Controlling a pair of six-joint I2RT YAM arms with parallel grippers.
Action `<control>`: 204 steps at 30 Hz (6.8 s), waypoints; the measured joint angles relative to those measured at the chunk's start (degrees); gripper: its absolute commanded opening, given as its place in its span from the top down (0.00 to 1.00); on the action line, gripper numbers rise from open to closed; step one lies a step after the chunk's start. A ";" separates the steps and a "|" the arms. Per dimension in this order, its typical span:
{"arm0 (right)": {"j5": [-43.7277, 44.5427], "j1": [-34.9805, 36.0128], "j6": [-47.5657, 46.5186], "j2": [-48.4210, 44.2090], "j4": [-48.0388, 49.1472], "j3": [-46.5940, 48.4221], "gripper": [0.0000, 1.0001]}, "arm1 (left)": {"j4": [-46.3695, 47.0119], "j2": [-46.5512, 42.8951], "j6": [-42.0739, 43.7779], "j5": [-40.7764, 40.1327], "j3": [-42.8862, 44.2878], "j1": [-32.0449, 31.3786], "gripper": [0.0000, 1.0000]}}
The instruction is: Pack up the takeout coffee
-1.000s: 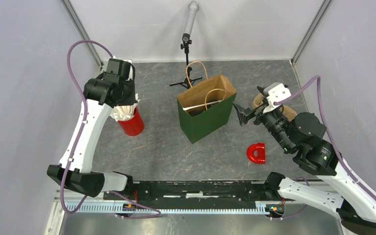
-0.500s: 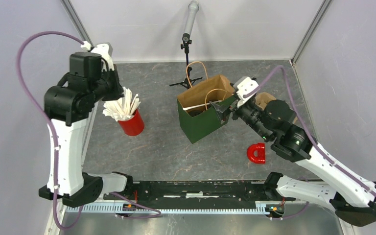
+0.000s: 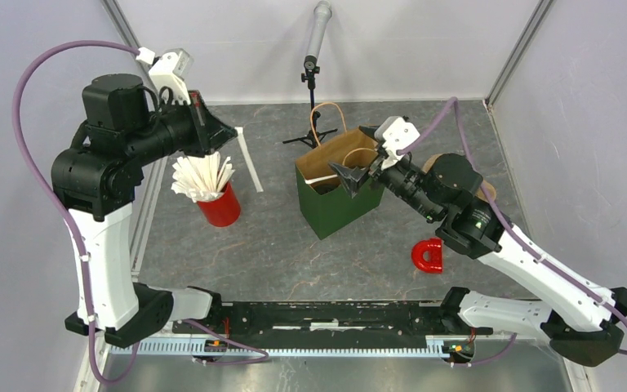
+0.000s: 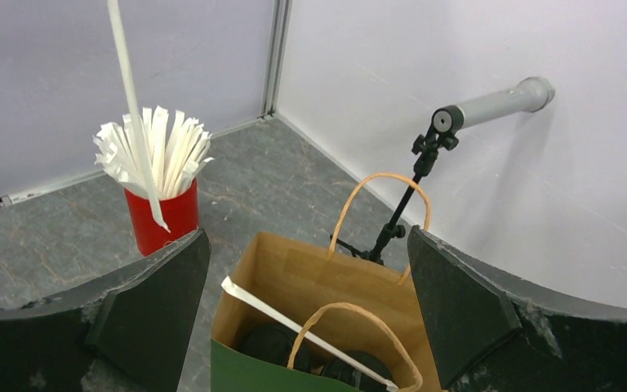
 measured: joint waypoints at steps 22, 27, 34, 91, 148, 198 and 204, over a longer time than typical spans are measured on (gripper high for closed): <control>6.62 0.00 -1.07 -9.70 0.50 -1.81 0.02 | 45.81 -2.62 -26.27 14.95 -16.85 0.00 0.76; 7.72 0.00 -0.70 -11.06 -0.79 -3.48 0.02 | 38.95 -1.46 -22.99 9.49 -18.88 0.00 0.55; 10.19 0.00 0.46 -14.34 -2.51 -6.54 0.02 | 18.34 -2.29 -17.79 -2.36 -27.69 -1.62 0.49; 14.67 0.00 -2.38 -16.70 -15.65 -6.49 0.02 | 43.89 6.21 -30.14 -20.04 -86.20 -23.61 0.93; 19.04 0.00 -6.60 -16.70 -13.60 -2.29 0.02 | 32.54 25.62 21.94 1.09 -2.56 -23.58 0.98; 19.78 0.00 -1.05 -12.90 -16.20 -1.92 0.02 | 35.54 16.92 14.60 -12.20 -8.22 -26.27 0.00; 22.51 0.00 7.43 -9.99 -19.12 -1.92 0.02 | 30.38 4.07 8.63 -21.07 -12.92 -26.27 0.00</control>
